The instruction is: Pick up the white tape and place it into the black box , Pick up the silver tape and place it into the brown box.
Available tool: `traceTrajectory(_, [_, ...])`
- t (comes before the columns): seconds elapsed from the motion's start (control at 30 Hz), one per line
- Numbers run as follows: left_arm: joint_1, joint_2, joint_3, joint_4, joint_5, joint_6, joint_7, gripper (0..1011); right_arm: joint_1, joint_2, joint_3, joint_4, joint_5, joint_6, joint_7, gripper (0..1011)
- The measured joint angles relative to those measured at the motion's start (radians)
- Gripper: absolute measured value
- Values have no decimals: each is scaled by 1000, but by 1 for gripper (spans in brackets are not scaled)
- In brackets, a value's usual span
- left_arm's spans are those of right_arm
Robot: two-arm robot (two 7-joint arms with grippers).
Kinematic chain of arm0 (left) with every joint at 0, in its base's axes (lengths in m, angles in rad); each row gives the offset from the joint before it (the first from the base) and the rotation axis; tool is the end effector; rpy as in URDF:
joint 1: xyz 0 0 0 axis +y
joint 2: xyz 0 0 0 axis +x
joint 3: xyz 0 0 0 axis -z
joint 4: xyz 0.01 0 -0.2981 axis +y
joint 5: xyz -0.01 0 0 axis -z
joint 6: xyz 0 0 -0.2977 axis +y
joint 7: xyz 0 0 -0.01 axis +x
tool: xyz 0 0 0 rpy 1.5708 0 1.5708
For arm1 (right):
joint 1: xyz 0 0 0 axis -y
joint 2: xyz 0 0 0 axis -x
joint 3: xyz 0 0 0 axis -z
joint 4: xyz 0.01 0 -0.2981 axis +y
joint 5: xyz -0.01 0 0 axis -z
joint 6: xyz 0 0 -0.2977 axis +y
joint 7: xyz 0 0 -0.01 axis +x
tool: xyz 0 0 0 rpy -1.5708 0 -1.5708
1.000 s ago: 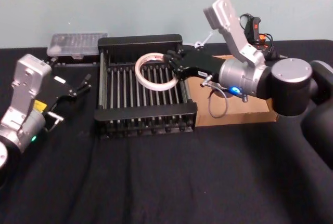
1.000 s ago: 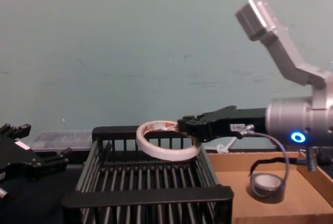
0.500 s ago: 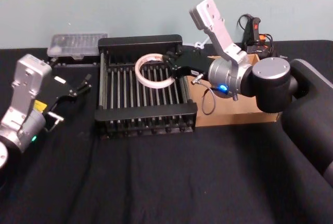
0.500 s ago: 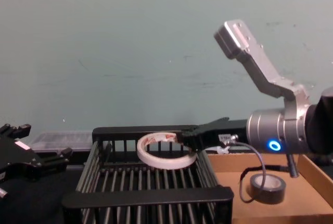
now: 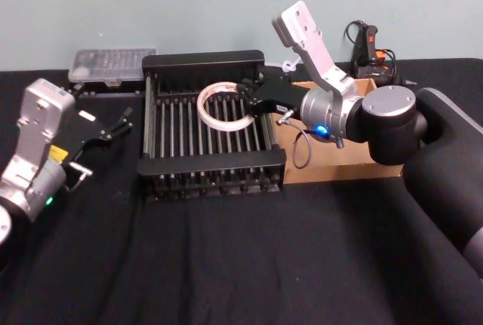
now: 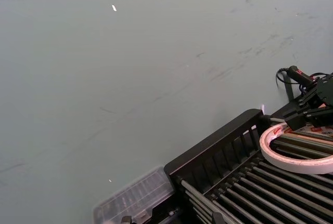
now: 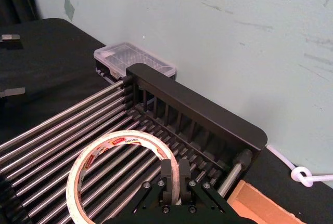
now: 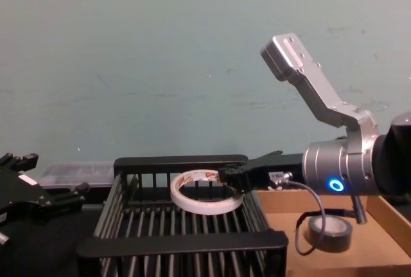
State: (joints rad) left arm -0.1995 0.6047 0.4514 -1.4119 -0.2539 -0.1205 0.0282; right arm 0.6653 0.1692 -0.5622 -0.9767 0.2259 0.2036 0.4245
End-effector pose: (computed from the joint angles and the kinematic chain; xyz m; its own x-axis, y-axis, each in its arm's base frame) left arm 0.3489 0.0902 -0.3067 0.2923 0.8803 0.3737 -0.9552 0.2873 0.0704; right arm 0.4781 0.0551 -0.2560 0.6952 -0.7112 0.1040 0.6993 0.6358 -0.3269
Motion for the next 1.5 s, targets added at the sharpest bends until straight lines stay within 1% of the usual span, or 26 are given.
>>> traceTrajectory(0.17, [0,0,0,0,0,0,0,1001,0,0,0,0,1,0,0,91])
traceTrajectory(0.3, [0,0,0,0,0,0,0,1001,0,1,-1,0,2,0,0,151])
traceTrajectory(0.33, [0,0,0,0,0,0,0,1002,0,1,-1,0,2,0,0,202])
traceTrajectory(0.4, [0,0,0,0,0,0,0,1001,0,1,-1,0,2,0,0,253])
traceTrajectory(0.43, [0,0,0,0,0,0,0,1001,0,1,-1,0,2,0,0,301])
traceTrajectory(0.53, [0,0,0,0,0,0,0,1001,0,1,-2,0,3,0,1,359])
traceTrajectory(0.57, [0,0,0,0,0,0,0,1001,0,1,-2,0,3,0,1,417])
traceTrajectory(0.63, [0,0,0,0,0,0,0,1001,0,1,-2,0,3,0,1,449])
traceTrajectory(0.67, [0,0,0,0,0,0,0,1001,0,1,-2,0,3,0,1,517])
traceTrajectory(0.73, [0,0,0,0,0,0,0,1001,0,1,-2,-1,3,0,1,559])
traceTrajectory(0.77, [0,0,0,0,0,0,0,1001,0,1,-2,-1,3,0,1,621])
traceTrajectory(0.87, [0,0,0,0,0,0,0,1001,0,1,-2,-1,4,0,1,679])
traceTrajectory(0.93, [0,0,0,0,0,0,0,1001,0,1,-2,-1,4,0,1,776])
traceTrajectory(0.97, [0,0,0,0,0,0,0,1001,0,1,-2,-1,4,0,1,776])
traceTrajectory(1.07, [0,0,0,0,0,0,0,1001,0,1,-2,-1,5,0,1,885])
traceTrajectory(1.1, [0,0,0,0,0,0,0,1002,0,1,-2,-1,5,0,1,900])
traceTrajectory(1.13, [0,0,0,0,0,0,0,1001,0,1,-2,-1,5,0,1,950])
traceTrajectory(1.2, [0,0,0,0,0,0,0,1001,0,1,-2,-1,5,0,1,959])
traceTrajectory(1.23, [0,0,0,0,0,0,0,1001,0,1,-2,-1,5,0,1,993])
traceTrajectory(1.27, [0,0,0,0,0,0,0,1001,0,1,-2,-1,5,0,1,1002])
traceTrajectory(1.5, [0,0,0,0,0,0,0,1001,0,1,-2,-1,5,0,1,1002])
